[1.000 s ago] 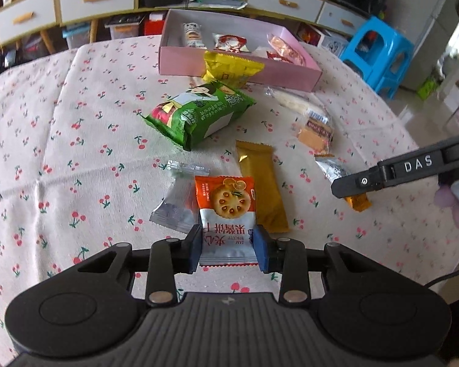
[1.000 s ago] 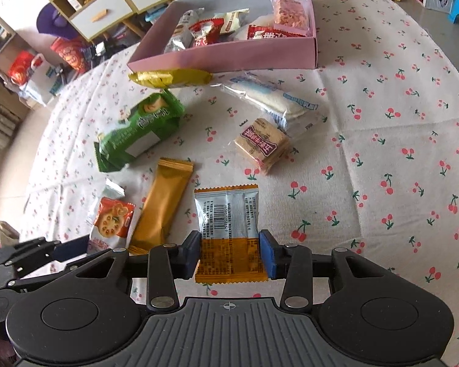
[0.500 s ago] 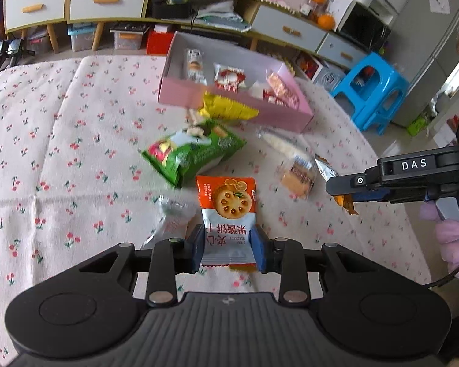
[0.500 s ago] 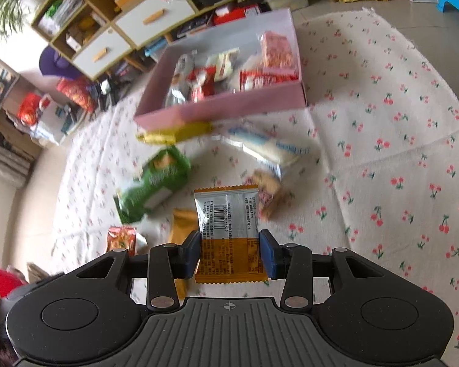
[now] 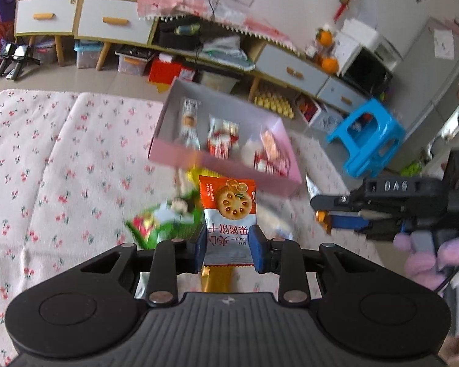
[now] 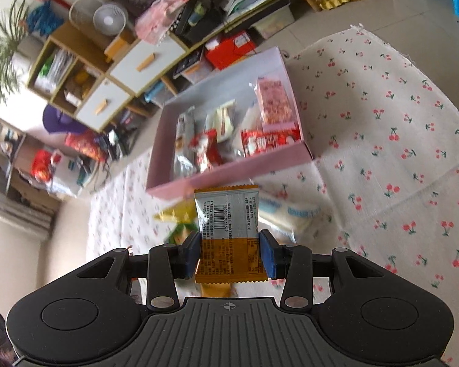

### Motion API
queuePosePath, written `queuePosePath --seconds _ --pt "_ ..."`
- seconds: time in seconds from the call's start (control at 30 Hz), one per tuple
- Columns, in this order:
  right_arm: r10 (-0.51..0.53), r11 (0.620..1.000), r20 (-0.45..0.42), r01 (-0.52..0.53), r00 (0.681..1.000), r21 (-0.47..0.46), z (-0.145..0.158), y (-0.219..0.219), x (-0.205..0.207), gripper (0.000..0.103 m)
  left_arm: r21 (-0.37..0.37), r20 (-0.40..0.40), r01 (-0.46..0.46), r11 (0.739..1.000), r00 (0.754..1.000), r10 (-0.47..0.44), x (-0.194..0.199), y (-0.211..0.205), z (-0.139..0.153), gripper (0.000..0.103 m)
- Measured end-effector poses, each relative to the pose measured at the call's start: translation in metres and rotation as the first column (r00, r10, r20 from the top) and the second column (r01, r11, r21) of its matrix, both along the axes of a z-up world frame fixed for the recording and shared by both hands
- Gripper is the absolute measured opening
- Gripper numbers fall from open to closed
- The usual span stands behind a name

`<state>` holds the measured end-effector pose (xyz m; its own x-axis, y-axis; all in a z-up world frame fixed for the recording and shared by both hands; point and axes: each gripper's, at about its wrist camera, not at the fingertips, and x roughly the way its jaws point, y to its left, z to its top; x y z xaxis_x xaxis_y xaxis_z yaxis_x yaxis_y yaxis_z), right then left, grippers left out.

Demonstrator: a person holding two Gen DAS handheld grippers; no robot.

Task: Organize snacks
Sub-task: 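Carry both packets into the pink box and open both tools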

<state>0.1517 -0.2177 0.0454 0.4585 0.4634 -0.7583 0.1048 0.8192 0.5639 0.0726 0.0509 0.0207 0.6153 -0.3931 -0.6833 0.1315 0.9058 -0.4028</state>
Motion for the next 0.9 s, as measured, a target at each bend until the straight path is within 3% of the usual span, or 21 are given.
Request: queuePosePath --seconds 0.13,0.33,0.57,0.7,0.77,0.9 --pt "-0.035 0.998 0.032 0.034 0.999 0.046 -0.002 -0.001 0.013 0.041 -0.010 -0.006 -0.047 0.999 0.999 0.047 0.024 0.002 0.000 0.027" --pt "-0.075 0.994 0.078 0.068 0.994 0.091 -0.011 -0.003 0.035 0.041 0.082 0.008 -0.064 0.995 0.998 0.064 0.065 0.001 0.000 0.026" --pt "-0.164 0.980 0.109 0.150 0.980 0.127 -0.029 -0.010 0.052 0.041 0.136 0.061 -0.079 0.987 0.996 0.072 0.114 -0.003 -0.008 0.025" --pt "-0.212 0.968 0.118 0.192 0.970 0.165 -0.039 -0.012 0.058 0.041 0.164 0.074 -0.077 0.983 0.995 0.066 0.130 -0.007 -0.019 0.024" --pt "-0.221 0.967 0.137 0.198 0.966 0.161 -0.042 -0.012 0.062 0.041 0.187 0.078 -0.070 0.980 0.995 0.056 0.134 -0.009 -0.026 0.014" --pt "-0.228 0.970 0.177 0.208 0.957 0.126 -0.049 -0.011 0.072 0.042 0.242 0.076 -0.052 0.969 0.997 0.035 0.136 -0.012 -0.036 0.015"
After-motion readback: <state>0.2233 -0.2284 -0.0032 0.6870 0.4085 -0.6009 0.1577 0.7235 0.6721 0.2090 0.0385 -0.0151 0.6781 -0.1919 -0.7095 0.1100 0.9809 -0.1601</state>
